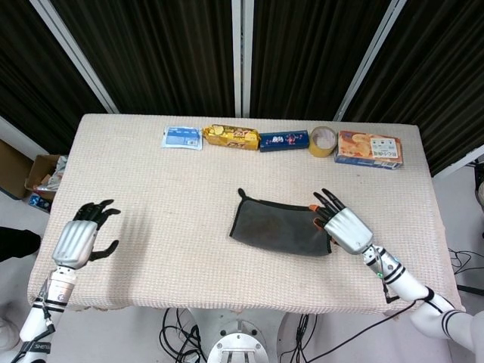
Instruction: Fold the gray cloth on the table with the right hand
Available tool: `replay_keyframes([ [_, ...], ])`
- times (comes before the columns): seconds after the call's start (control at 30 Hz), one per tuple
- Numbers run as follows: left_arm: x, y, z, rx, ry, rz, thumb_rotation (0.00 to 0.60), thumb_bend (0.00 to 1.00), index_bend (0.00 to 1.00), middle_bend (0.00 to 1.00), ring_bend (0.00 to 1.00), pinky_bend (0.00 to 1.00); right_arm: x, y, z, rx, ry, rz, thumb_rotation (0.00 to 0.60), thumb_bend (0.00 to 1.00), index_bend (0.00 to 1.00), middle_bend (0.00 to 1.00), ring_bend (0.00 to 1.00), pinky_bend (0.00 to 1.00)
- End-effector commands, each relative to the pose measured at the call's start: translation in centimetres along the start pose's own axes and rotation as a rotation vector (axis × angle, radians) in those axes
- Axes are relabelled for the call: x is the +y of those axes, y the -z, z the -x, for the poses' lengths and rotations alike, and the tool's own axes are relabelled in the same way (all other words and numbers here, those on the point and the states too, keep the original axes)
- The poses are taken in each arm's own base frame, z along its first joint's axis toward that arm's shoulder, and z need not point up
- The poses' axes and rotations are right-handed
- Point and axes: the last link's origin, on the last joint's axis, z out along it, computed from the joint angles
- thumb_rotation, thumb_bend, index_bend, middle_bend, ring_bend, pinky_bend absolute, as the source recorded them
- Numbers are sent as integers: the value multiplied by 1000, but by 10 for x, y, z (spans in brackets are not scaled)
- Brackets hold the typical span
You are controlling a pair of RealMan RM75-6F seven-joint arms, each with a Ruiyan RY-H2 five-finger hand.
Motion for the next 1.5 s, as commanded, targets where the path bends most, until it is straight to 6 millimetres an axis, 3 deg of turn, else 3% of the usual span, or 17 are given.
replay_keyframes([
  [0.03, 1, 0, -1, 4, 3, -1, 600, 278, 257, 107, 151, 117, -5, -14, -12, 37, 12, -25, 600, 292, 632, 252, 0, 0],
  [0.17, -1, 2, -1, 2, 0, -5, 600, 278, 257, 107, 151, 117, -23, -58, -20, 63, 8, -66, 600, 292, 634, 251, 0, 0],
  [0.4, -8, 8, -4, 6, 11, -27, 600, 277, 257, 107, 151, 117, -62, -130, -17, 13, 8, -131, 600, 292, 637, 231, 0, 0],
  [0.8, -13, 10, -8, 22, 21, -24, 600, 277, 257, 107, 151, 117, -100, -182, -7, -62, 68, -209, 600, 292, 630, 229, 0, 0],
  [0.87, -13, 11, -9, 24, 23, -22, 600, 277, 256, 107, 151, 117, -104, -186, -1, -85, 97, -215, 600, 292, 562, 219, 0, 0],
  [0.93, -13, 11, -9, 22, 24, -22, 600, 277, 257, 107, 151, 117, -108, -189, 3, -98, 103, -211, 600, 274, 411, 189, 0, 0],
  [1.07, -13, 12, -8, 21, 31, -24, 600, 277, 256, 107, 151, 117, -114, -189, 5, -77, 53, -175, 600, 110, 36, 92, 0, 0],
  [1.2, -13, 13, -10, 25, 21, -23, 600, 278, 256, 107, 151, 117, -107, -181, -3, -32, 39, -145, 600, 45, 0, 41, 0, 0],
  [1.3, -15, 13, -13, 38, 1, -26, 600, 277, 256, 107, 151, 117, -88, -165, -21, 46, 3, -89, 600, 42, 0, 29, 0, 0],
  [1.4, -21, 13, -19, 58, -42, -42, 600, 278, 256, 107, 151, 117, -57, -131, -43, 118, -30, 14, 600, 53, 0, 36, 0, 0],
  [1.5, -30, 13, -26, 84, -89, -74, 600, 277, 257, 107, 151, 117, -23, -80, -65, 154, -59, 157, 600, 122, 7, 82, 0, 0],
])
